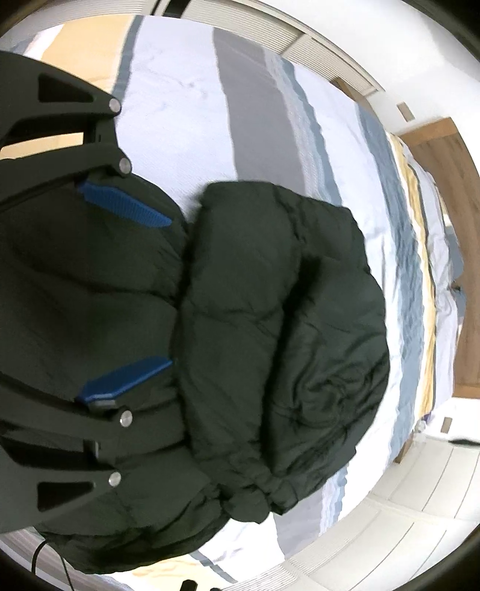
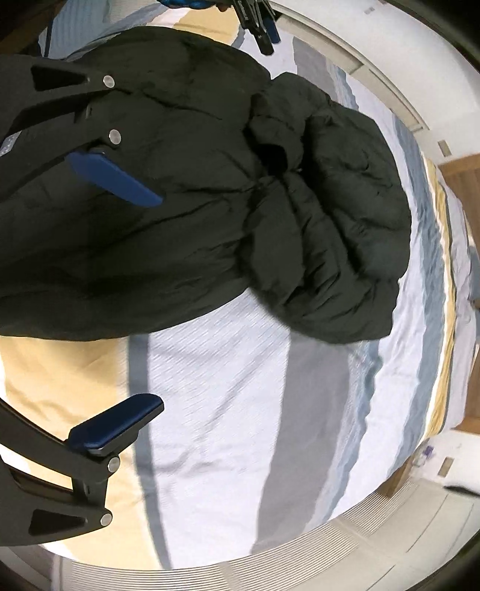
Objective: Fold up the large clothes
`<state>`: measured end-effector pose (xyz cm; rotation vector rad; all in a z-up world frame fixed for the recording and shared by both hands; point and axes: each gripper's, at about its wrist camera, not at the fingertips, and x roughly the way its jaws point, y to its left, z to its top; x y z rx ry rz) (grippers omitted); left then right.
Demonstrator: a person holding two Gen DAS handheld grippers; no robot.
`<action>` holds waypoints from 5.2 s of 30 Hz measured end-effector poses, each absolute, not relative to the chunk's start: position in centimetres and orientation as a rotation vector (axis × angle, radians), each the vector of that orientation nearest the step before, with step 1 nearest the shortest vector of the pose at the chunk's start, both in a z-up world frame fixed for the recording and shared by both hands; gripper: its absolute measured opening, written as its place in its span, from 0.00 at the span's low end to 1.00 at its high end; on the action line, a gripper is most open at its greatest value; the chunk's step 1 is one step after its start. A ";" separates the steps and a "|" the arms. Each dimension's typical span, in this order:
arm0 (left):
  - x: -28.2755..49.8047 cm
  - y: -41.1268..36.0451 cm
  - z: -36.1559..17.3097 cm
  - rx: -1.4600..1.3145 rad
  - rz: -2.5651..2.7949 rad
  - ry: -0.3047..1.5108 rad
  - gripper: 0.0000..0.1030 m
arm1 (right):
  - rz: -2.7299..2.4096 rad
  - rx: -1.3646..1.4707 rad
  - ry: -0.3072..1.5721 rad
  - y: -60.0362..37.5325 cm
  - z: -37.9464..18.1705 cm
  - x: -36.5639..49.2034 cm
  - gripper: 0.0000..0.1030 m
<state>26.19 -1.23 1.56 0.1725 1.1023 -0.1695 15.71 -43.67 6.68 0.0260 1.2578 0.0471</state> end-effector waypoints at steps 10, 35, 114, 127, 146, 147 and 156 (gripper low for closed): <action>24.4 1.4 0.5 0.131 -0.134 1.153 0.74 | -0.006 0.111 1.341 -45.0 3.9 11.8 0.98; 15.2 19.6 -7.1 -0.161 0.013 1.429 0.77 | 0.027 0.375 1.543 -47.0 -3.5 4.6 0.99; 56.0 13.7 -2.5 -0.632 -0.116 1.225 0.19 | -0.092 0.761 1.363 -52.9 -3.0 44.0 0.15; 56.5 17.8 -0.5 -0.996 -0.175 1.085 0.60 | -0.050 0.943 1.212 -55.0 -0.9 45.4 0.87; 50.1 12.5 9.4 -0.551 -0.167 0.996 0.64 | 0.170 0.506 1.004 -46.5 11.5 41.2 0.91; 49.5 11.4 9.0 -0.532 -0.176 1.000 0.64 | 0.191 0.469 1.005 -45.0 11.3 40.6 0.91; 43.4 1.3 4.1 -0.366 -0.307 1.056 0.64 | 0.330 0.306 1.009 -34.8 8.0 35.4 0.90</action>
